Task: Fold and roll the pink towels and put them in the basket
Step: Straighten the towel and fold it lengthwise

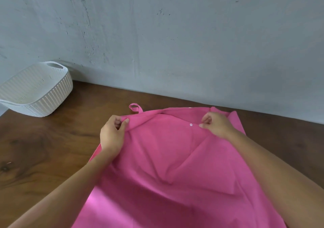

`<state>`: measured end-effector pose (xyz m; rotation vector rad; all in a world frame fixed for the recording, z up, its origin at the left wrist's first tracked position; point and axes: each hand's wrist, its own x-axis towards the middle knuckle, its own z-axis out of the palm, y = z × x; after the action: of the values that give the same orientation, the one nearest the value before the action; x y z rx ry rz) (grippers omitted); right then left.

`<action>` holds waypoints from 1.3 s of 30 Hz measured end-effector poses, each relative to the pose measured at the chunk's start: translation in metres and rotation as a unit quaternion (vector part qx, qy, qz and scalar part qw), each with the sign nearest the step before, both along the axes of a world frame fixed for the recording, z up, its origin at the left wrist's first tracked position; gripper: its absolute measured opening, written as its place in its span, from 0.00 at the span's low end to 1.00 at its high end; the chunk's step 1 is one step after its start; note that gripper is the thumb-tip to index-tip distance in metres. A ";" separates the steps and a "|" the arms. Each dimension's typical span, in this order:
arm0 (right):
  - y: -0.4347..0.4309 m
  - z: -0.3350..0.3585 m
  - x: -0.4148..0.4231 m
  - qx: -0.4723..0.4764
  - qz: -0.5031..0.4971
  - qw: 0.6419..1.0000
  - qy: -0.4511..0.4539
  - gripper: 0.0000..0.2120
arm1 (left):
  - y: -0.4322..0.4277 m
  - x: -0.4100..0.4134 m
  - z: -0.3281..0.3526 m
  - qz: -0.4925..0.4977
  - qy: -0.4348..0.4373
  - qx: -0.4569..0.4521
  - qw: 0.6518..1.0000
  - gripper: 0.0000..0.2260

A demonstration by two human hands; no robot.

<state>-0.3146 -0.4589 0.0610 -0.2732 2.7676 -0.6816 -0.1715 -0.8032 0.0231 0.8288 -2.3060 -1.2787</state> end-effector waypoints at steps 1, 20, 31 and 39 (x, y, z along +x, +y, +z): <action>0.000 0.000 0.001 0.012 0.004 1.000 -0.002 0.09 | 0.001 0.000 -0.001 0.002 0.002 -0.004 1.000 0.07; -0.017 0.029 0.168 0.078 0.106 0.953 0.273 0.10 | 0.002 0.003 -0.005 -0.033 0.019 -0.028 0.999 0.08; -0.030 0.020 0.158 0.017 0.067 0.984 0.166 0.04 | 0.001 0.004 -0.006 -0.040 0.020 -0.033 0.998 0.08; -0.012 0.017 0.048 0.092 -0.080 0.987 0.100 0.09 | 0.001 0.002 -0.006 -0.036 0.013 -0.029 0.999 0.08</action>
<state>-0.2665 -0.4714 0.0778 -0.0847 3.0454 -0.4521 -0.1695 -0.8024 0.0173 0.7107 -2.3606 -1.2384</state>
